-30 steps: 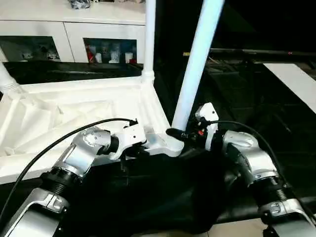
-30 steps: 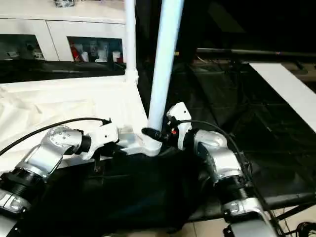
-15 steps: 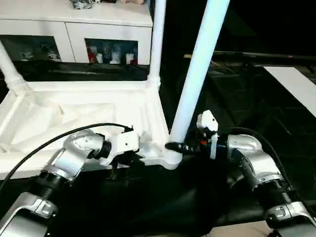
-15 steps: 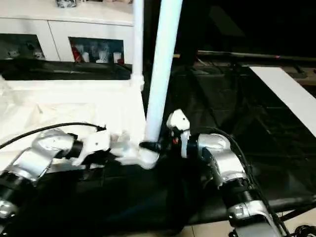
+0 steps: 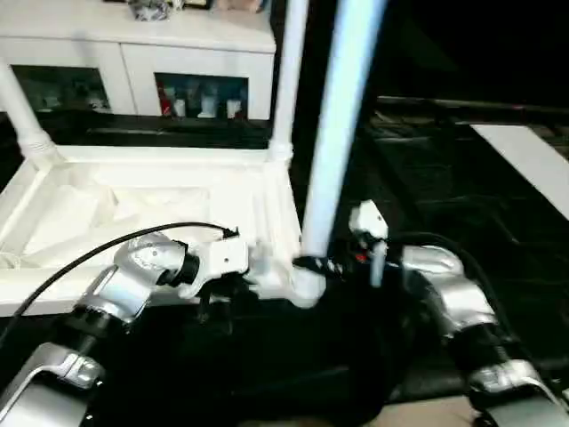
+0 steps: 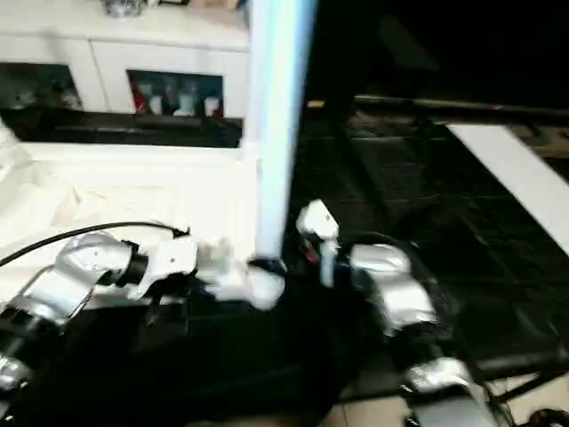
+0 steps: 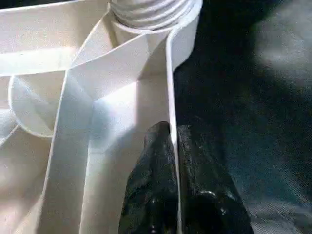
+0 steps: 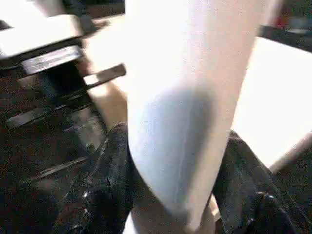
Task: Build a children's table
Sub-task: Insert table leg to table base
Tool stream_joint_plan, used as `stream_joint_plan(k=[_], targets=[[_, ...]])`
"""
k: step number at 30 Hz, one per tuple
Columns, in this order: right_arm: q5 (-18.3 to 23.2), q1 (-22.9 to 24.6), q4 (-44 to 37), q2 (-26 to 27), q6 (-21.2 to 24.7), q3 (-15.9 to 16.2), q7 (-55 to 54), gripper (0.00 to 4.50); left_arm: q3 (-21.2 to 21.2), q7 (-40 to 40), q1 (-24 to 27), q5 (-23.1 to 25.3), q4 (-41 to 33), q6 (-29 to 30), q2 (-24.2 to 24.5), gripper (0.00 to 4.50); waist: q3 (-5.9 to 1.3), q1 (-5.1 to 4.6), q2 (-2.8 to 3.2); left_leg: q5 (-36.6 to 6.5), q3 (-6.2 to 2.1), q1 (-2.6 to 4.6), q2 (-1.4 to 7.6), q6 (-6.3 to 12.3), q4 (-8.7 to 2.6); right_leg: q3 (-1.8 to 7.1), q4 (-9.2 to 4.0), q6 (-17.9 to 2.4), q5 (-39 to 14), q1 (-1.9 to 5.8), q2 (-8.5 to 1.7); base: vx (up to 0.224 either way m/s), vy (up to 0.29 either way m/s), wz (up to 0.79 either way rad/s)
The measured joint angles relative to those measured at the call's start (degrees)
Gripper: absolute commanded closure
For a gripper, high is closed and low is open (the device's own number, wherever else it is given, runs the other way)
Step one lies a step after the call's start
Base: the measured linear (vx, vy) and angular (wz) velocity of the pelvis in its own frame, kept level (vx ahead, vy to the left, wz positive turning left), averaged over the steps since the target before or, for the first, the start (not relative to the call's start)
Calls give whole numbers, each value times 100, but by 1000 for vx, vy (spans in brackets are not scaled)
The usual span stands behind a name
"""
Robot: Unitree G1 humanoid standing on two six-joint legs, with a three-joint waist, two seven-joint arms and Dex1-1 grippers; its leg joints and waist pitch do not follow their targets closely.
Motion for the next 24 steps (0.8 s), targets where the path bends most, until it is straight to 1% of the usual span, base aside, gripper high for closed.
stream_joint_plan(k=[2,3,5,6,7,10,12,13,15,16,17,18,19,20,22,23,24], targets=[[-128,-152,314,164,2,-45,-647,265,-1,220,-138,41,119,263,-176,450,21,-3,13,0,-2,-2,-6,0,6,1,-21,4,-3,-4,-6,-66,32,-14],[-155,-244,484,238,3,-93,-1055,265,0,405,-207,40,158,470,-347,450,34,9,26,0,-2,-5,-8,1,4,2,-53,9,-7,3,-7,-56,48,-5],[-228,-428,890,427,19,-270,-1963,265,0,777,-411,70,357,890,-705,450,48,27,52,0,3,-14,-22,1,2,12,-88,8,-7,7,-11,-52,50,-3],[-250,-531,1021,455,23,-342,-2344,265,27,1017,-484,78,436,1015,-859,450,67,21,55,-1,9,-22,-30,1,0,20,-102,8,-7,1,-18,-54,54,-3],[-244,-609,1156,524,13,-491,-2698,265,27,1201,-579,105,523,1135,-1013,450,91,10,50,-1,11,-26,-34,2,2,16,-123,8,-7,1,-26,-54,54,-3],[-149,-681,1325,617,-46,-721,-3018,265,27,1420,-655,139,600,1240,-1155,450,104,-2,71,-1,5,-30,-35,3,-7,-10,-201,8,-7,0,-40,-28,53,-15],[-58,-724,1437,651,-185,-902,-3042,265,26,1481,-730,162,739,1174,-1224,450,110,1,73,-2,15,-36,-54,4,-7,-11,-202,8,-6,-10,-67,0,0,0],[79,-709,1443,677,-287,-1048,-2944,265,26,1513,-737,185,767,1074,-1230,450,121,4,86,-3,22,-36,-71,5,-11,-10,-199,8,-6,-15,-89,0,0,0],[283,-671,1411,686,-347,-1214,-2743,265,25,1558,-737,202,776,952,-1206,450,141,2,106,-3,22,-46,-87,6,-13,-4,-200,8,-6,-32,-103,0,0,0],[428,-622,1333,686,-365,-1312,-2485,265,22,1574,-736,210,774,847,-1142,450,145,-10,107,-2,21,-63,-88,6,-12,-4,-200,8,-6,-58,-104,0,0,0],[548,-585,1239,686,-365,-1350,-2289,265,22,1623,-733,213,763,778,-1075,450,146,-19,105,-2,21,-82,-87,7,-13,-4,-198,7,-5,-60,-104,0,0,0],[622,-550,1134,686,-349,-1367,-2110,265,26,1704,-731,220,757,716,-1019,450,146,-35,105,0,20,-101,-86,9,-14,-6,-195,-2,1,-80,-104,0,0,0],[744,-453,941,682,-317,-1375,-1883,265,37,1743,-699,236,720,600,-931,450,146,-51,105,1,20,-120,-85,11,-12,-12,-196,-65,49,-106,-104,0,0,0],[808,-385,828,678,-282,-1374,-1728,265,47,1746,-649,237,682,519,-865,450,146,-58,105,4,23,-120,-85,15,-9,-12,-195,-103,91,-111,-104,0,0,0],[998,-188,476,632,-102,-1381,-1422,265,127,1782,-498,235,502,399,-804,450,161,-71,125,5,29,-109,-83,16,-10,-10,-193,-116,153,-114,-104,0,0,0],[1064,-130,369,615,-17,-1384,-1329,265,191,1769,-449,212,432,422,-791,422,172,-72,141,5,29,-109,-81,16,-12,-11,-191,-114,164,-121,-104,0,0,0],[1169,-55,195,592,88,-1383,-1235,265,347,1704,-368,91,297,514,-790,405,195,-73,175,5,30,-112,-80,16,-16,-13,-186,-114,174,-135,-104,0,0,0]])
